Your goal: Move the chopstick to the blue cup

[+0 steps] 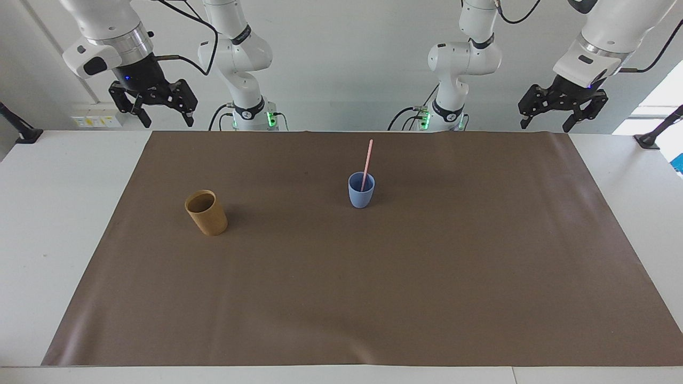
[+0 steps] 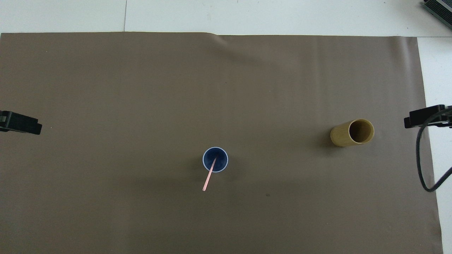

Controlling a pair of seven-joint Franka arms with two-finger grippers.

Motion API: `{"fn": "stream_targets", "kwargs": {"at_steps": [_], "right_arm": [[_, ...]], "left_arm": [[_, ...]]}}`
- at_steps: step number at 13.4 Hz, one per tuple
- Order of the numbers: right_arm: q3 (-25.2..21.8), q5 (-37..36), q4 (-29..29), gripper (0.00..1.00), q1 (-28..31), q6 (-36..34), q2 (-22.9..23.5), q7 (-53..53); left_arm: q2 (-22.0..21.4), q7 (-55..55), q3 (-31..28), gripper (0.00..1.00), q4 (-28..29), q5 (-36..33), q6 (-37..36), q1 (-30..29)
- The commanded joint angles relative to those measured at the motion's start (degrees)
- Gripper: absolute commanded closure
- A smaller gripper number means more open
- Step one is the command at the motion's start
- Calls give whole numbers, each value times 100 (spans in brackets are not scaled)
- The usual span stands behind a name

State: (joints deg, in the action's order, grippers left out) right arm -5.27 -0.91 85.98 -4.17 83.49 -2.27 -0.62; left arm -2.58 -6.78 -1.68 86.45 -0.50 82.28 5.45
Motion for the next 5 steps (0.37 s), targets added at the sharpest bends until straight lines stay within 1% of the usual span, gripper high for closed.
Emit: {"fn": "stream_targets", "kwargs": {"at_steps": [1,5], "right_arm": [[105,-243,42,0,-49,-157,-80,-26],[114,-225,50,0,-49,-132,-89,151]], "left_arm": [[-138,1,27,0,179,24,86,-44],[-138,1,27,0,170,24,104,-44]]}}
